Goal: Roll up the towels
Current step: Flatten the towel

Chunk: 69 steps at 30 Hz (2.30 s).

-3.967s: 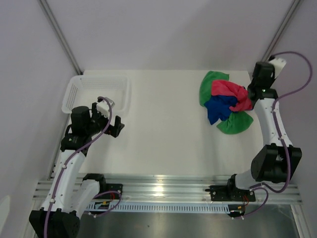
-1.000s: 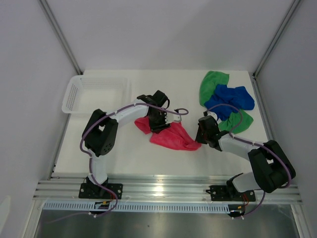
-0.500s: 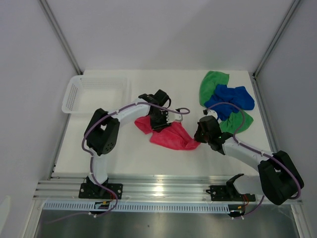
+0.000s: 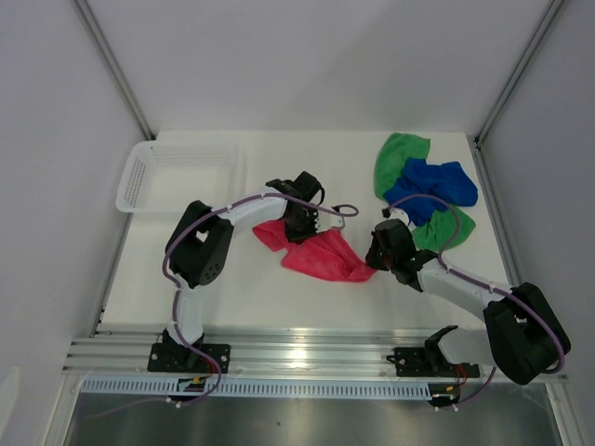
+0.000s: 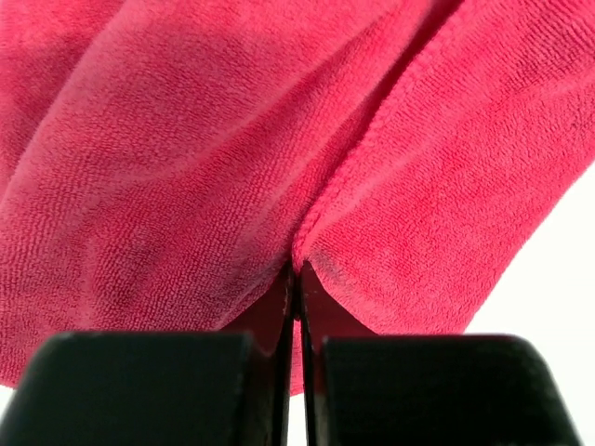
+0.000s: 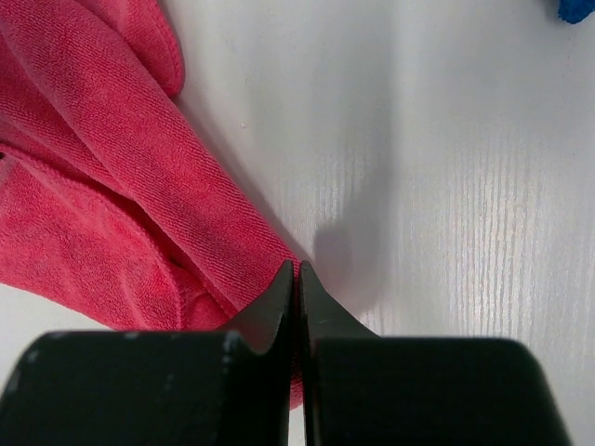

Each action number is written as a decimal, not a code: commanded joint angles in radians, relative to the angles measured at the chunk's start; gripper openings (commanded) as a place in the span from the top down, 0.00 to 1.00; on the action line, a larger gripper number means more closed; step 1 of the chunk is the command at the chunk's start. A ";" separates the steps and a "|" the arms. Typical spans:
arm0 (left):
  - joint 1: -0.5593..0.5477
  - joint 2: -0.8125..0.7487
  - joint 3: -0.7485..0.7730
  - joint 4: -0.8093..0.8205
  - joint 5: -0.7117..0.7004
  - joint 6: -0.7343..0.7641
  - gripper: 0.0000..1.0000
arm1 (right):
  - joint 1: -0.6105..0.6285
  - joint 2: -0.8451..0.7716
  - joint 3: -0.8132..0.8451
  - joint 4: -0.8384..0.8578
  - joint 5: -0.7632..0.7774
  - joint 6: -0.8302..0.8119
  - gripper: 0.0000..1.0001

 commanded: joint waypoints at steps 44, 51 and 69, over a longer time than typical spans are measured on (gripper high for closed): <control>0.261 -1.181 0.500 -0.299 -0.563 -0.132 0.99 | 0.256 0.734 1.855 -0.177 -0.370 -0.190 1.00; 0.259 -1.172 0.162 -0.333 -0.189 -0.250 0.99 | 0.180 0.615 1.493 -0.039 -0.382 -0.219 1.00; -0.204 -0.528 -0.046 -0.100 0.184 -0.336 0.99 | -0.164 0.648 0.970 -0.017 -0.459 -0.353 1.00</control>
